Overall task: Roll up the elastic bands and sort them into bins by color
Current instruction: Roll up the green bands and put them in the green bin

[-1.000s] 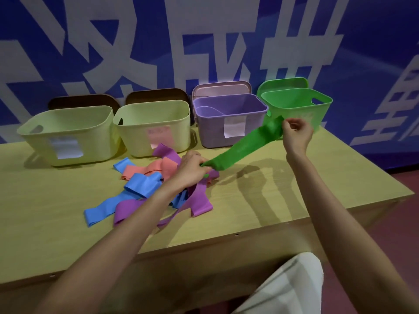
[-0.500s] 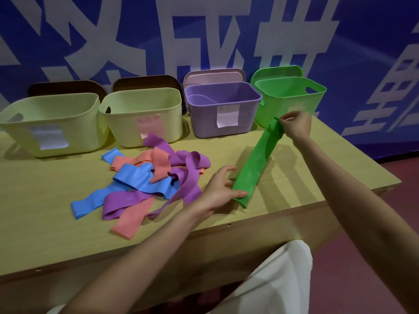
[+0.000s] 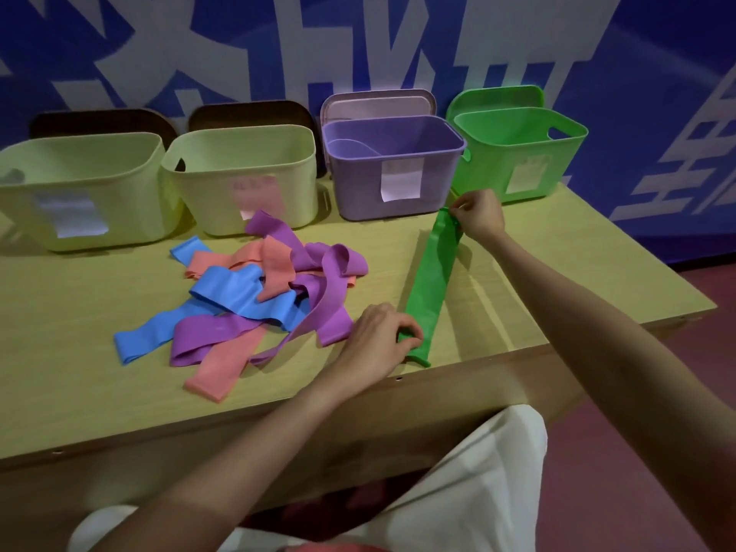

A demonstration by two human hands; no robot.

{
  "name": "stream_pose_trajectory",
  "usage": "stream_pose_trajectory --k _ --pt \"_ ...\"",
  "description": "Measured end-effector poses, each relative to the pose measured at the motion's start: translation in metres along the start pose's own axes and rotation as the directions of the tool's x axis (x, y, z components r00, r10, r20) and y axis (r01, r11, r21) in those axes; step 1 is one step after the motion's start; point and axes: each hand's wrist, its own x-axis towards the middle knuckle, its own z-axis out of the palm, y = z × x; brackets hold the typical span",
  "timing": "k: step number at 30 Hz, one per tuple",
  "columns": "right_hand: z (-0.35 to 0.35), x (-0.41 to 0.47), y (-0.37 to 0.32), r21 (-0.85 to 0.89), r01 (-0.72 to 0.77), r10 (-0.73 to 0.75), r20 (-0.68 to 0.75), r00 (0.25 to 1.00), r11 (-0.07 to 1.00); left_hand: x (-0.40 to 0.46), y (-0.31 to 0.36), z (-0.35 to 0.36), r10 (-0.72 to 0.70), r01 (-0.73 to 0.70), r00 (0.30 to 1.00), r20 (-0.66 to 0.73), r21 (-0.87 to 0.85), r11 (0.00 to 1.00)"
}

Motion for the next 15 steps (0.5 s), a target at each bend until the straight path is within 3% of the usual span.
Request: stream_pose_trajectory --k 2,6,15 --pt "0.005 0.002 -0.003 0.006 0.047 -0.047 -0.002 0.999 0.999 -0.004 -0.004 0.0 0.051 -0.047 0.998 -0.039 0.094 0.994" --pt "0.016 0.007 -0.01 -0.054 0.105 -0.103 0.033 0.994 0.993 -0.005 -0.011 -0.004 0.24 -0.237 0.971 -0.014 0.105 0.966" --pt "0.043 0.012 -0.024 -0.181 0.178 -0.166 0.081 0.983 0.967 -0.008 -0.019 -0.009 0.326 -0.326 0.945 0.009 -0.007 0.945"
